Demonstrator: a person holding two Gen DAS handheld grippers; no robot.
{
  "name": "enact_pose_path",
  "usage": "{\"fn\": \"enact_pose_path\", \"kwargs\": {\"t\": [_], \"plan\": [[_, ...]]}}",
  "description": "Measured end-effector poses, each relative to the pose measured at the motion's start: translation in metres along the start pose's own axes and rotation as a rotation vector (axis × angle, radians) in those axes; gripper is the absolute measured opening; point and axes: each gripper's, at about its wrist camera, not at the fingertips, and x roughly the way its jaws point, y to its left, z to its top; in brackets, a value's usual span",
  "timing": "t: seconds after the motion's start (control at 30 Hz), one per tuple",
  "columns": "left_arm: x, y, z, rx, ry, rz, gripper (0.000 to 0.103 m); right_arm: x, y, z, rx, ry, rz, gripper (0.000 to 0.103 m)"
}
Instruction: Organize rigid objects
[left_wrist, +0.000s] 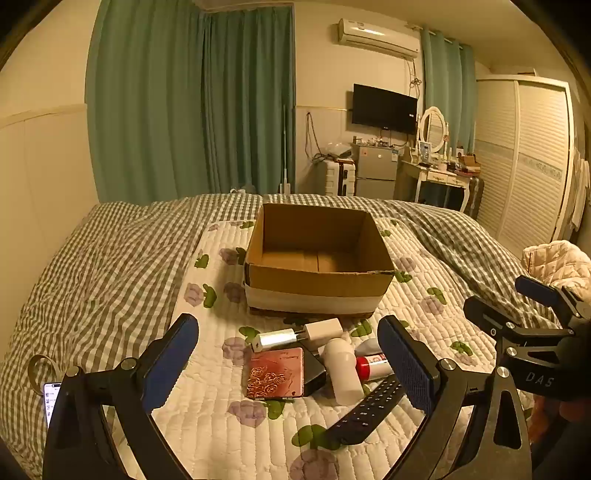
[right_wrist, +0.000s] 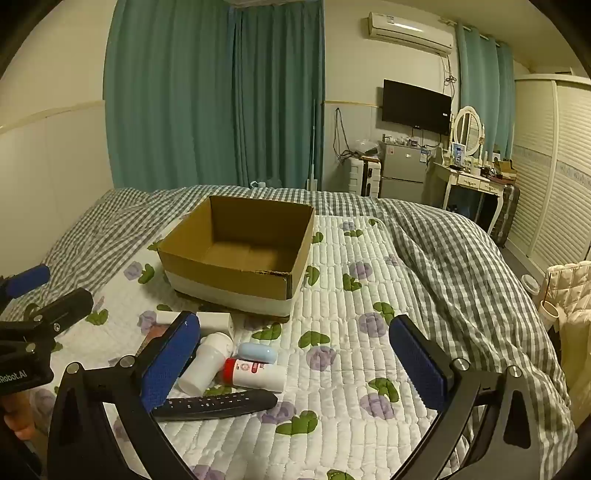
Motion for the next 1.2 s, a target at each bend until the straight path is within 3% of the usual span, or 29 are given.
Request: {"fn": "enact_pose_path", "kwargs": {"t": [1.2], "plan": [[0.0016,0.0041,-0.0010,-0.025,0.015,-0.034,0.100,0.0043,0.0029,-0.0041,-0.020,0.011,-0.010,0.103]]}}
